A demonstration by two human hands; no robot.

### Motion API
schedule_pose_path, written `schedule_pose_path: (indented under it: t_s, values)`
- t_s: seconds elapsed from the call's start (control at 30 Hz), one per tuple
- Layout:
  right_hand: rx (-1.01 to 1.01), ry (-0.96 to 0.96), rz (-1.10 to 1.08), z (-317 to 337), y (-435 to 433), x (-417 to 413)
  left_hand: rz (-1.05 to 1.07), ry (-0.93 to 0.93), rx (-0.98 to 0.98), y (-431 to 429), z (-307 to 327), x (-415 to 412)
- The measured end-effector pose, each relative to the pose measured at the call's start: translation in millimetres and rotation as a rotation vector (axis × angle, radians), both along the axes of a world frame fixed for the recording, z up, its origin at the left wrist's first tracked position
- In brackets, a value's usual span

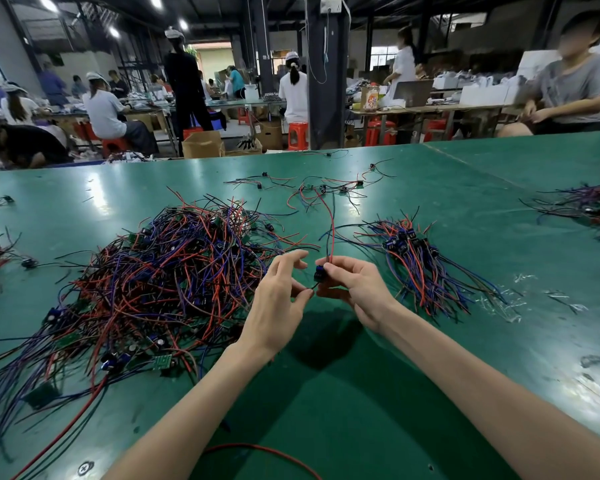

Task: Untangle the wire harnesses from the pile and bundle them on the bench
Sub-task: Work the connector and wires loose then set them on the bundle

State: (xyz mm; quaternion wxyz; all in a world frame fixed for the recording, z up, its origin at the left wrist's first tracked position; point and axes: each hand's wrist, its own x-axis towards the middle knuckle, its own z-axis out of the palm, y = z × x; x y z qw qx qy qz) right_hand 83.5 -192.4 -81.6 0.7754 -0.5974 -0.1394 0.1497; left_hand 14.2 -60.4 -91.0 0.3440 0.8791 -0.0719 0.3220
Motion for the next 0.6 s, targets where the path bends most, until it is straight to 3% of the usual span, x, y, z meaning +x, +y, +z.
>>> schedule_pose_path:
  t_s: [0.6]
  values:
    - [0.142,0.103,-0.257,33,-15,34,0.295,0.023,0.070,10,5,0]
